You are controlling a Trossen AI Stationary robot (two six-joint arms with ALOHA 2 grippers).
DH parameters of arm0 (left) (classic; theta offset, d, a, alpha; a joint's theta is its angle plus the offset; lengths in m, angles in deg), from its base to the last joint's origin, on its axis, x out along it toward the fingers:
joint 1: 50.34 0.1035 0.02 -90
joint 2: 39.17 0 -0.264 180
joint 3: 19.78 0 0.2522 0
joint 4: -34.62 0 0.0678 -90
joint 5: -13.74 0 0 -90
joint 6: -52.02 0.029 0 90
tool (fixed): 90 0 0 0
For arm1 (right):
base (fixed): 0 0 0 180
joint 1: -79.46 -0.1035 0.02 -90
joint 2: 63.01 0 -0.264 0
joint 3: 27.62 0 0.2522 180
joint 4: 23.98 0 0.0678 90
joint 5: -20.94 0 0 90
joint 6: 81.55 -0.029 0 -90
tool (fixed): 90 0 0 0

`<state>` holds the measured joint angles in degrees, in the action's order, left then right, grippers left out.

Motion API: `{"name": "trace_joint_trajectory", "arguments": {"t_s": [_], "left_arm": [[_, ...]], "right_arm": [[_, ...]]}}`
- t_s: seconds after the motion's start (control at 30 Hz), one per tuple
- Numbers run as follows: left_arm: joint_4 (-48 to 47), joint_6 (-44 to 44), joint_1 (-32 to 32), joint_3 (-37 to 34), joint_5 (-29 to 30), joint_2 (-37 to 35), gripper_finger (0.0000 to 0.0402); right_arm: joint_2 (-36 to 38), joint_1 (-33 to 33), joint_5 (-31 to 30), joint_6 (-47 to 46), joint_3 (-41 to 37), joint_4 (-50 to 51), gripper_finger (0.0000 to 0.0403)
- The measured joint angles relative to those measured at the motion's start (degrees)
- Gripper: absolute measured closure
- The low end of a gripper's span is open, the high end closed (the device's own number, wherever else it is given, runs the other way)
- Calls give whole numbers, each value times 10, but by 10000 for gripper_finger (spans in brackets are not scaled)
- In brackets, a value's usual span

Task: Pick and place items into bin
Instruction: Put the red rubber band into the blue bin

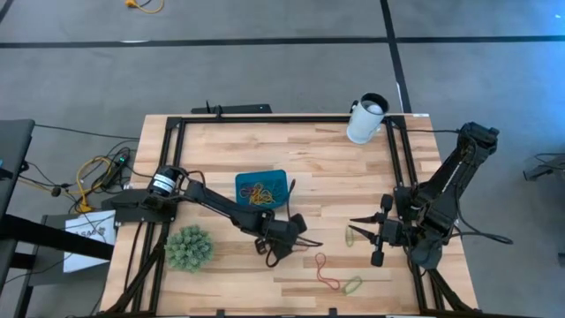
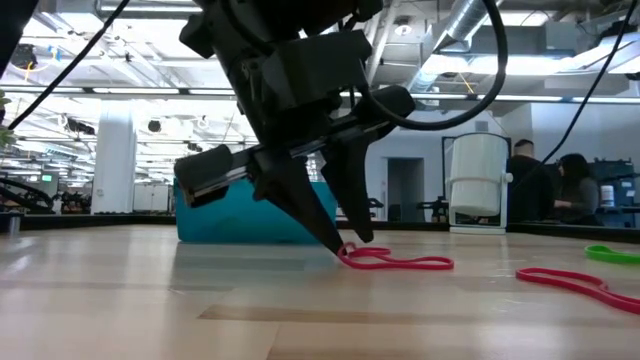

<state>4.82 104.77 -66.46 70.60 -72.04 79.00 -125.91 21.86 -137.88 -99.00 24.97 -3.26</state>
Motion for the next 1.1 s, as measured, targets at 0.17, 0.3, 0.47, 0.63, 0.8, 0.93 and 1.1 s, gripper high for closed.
{"name": "trace_joint_trajectory", "arguments": {"t_s": [0.17,0.3,0.47,0.63,0.8,0.93,1.1], "left_arm": [[-1,-5,0,0,-9,0,306],[0,-5,0,0,-9,0,340],[2,-33,0,0,2,1,395],[-1,-70,-6,13,67,1,400],[-112,-88,-23,67,200,1,401],[-326,-186,-30,154,277,1,401],[-627,-423,-30,291,292,0,401]], "right_arm": [[0,0,0,0,0,0,336],[0,0,0,0,0,0,336],[0,0,0,0,0,0,336],[0,0,0,0,0,0,336],[0,0,0,0,0,0,336],[0,0,0,0,0,0,336],[0,0,0,0,0,0,336]]}}
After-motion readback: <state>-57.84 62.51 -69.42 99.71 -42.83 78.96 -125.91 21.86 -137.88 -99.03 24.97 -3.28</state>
